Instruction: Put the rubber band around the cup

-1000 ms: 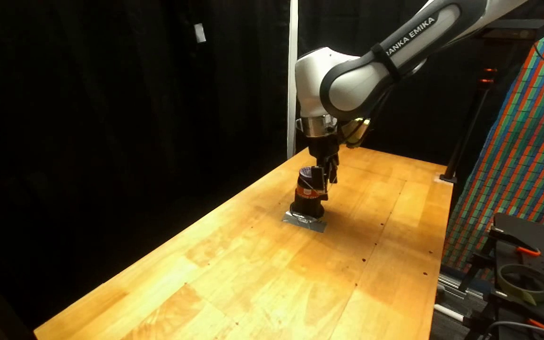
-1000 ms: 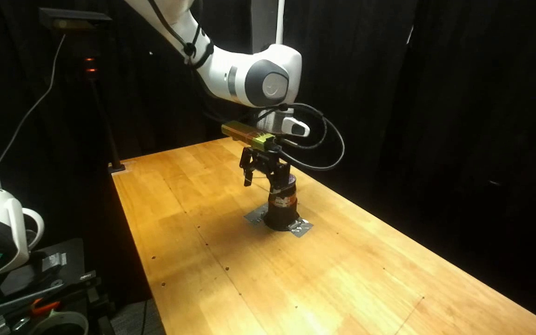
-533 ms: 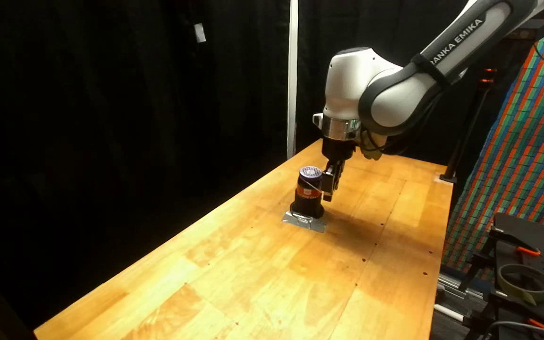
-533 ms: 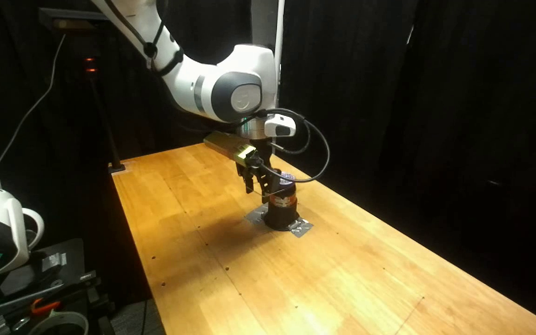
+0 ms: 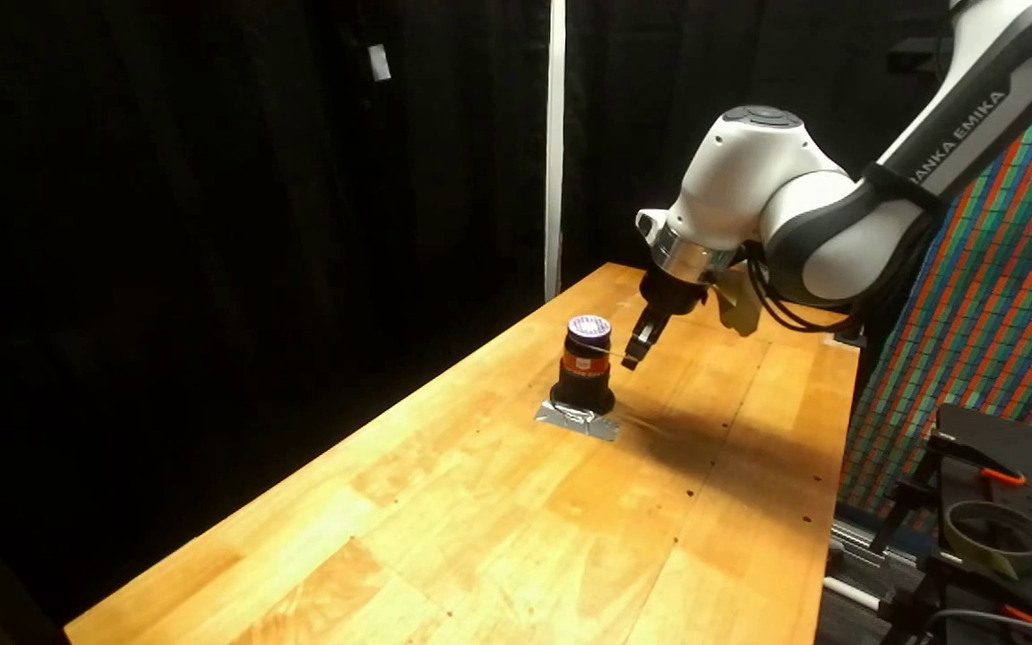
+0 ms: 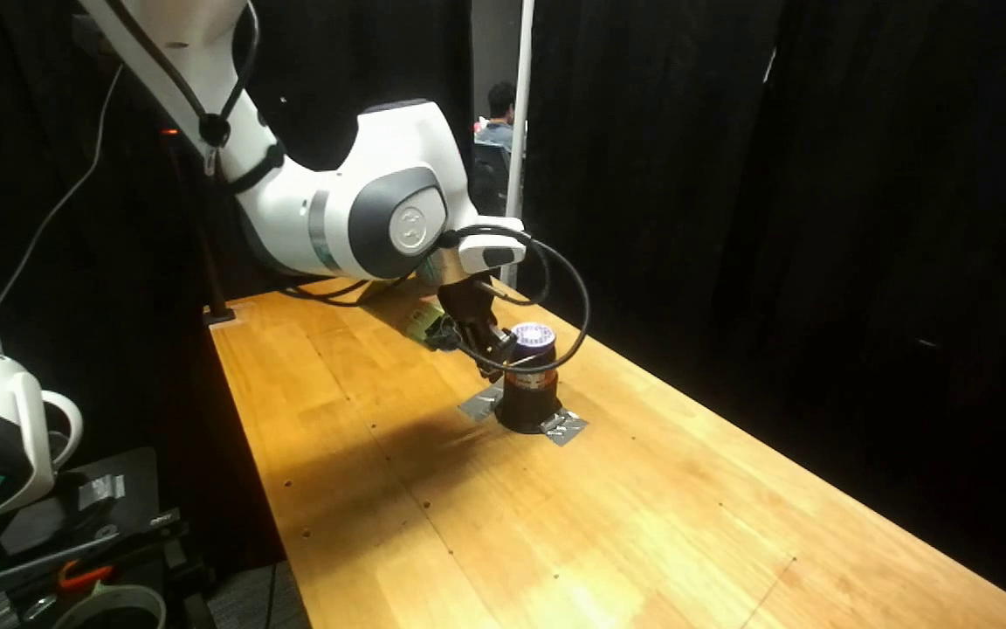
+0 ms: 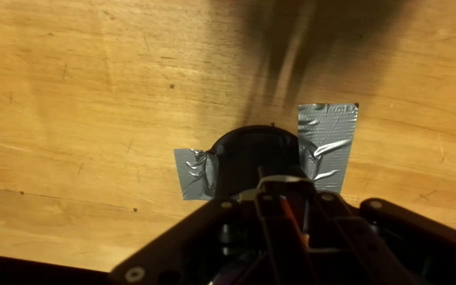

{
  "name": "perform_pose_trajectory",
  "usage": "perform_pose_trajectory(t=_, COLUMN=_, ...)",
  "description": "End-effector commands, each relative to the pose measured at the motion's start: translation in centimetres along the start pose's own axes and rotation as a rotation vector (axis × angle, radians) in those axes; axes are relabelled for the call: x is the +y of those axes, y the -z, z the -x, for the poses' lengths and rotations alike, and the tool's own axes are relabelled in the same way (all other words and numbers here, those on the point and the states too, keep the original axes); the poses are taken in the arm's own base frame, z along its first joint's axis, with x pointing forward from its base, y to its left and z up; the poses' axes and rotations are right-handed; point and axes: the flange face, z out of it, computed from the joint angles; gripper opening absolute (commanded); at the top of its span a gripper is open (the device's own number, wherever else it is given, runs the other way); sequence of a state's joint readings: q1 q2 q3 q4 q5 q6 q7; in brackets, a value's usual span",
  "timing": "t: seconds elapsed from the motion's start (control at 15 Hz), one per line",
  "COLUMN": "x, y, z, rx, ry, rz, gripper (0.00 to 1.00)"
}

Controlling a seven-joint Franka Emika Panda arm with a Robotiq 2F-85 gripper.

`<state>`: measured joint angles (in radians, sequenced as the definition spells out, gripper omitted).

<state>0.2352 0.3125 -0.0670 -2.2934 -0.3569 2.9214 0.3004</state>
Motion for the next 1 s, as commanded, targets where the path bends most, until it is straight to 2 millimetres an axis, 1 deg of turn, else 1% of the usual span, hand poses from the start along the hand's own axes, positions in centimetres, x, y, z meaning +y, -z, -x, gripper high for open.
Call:
perform_pose_trajectory(t=0.0, x=-0.2, y=1.3, z=2.2, rx=0.121, ry=-0.012, rz=0.018, gripper=0.19)
perform_pose_trajectory(t=0.07, x=0.0, y=1.4, z=2.2, rx=0.156, ry=-0.005, rz=0.029, gripper=0.22)
perform_pose_trajectory(t=0.13, x=0.5, y=1.6, z=1.7, rx=0.2, ry=-0.001, rz=0.036, gripper=0.21)
perform_pose_trajectory(t=0.2, x=1.0, y=2.0, z=1.2, rx=0.24, ry=0.004, rz=0.043, gripper=0.22)
perform_pose_trajectory(t=0.27, x=1.3, y=2.5, z=0.6, rx=0.28, ry=0.012, rz=0.044, gripper=0.21)
perform_pose_trajectory(t=0.33, x=1.5, y=3.1, z=-0.1, rx=0.311, ry=0.009, rz=0.05, gripper=0.22)
perform_pose_trajectory(t=0.4, x=1.6, y=3.6, z=-0.6, rx=0.343, ry=0.011, rz=0.051, gripper=0.2)
perform_pose_trajectory(t=0.47, x=1.7, y=4.2, z=-1.2, rx=0.372, ry=0.009, rz=0.053, gripper=0.21)
perform_pose_trajectory(t=0.53, x=1.4, y=4.5, z=-1.1, rx=0.392, ry=-0.01, rz=0.046, gripper=0.19)
perform_pose_trajectory(t=0.6, x=1.1, y=4.6, z=-0.8, rx=0.409, ry=-0.014, rz=0.044, gripper=0.2)
perform_pose_trajectory(t=0.73, x=0.1, y=4.4, z=1.2, rx=0.421, ry=-0.026, rz=0.031, gripper=0.2)
perform_pose_trajectory(t=0.93, x=-1.7, y=3.9, z=4.2, rx=0.484, ry=-0.047, rz=0.032, gripper=0.2)
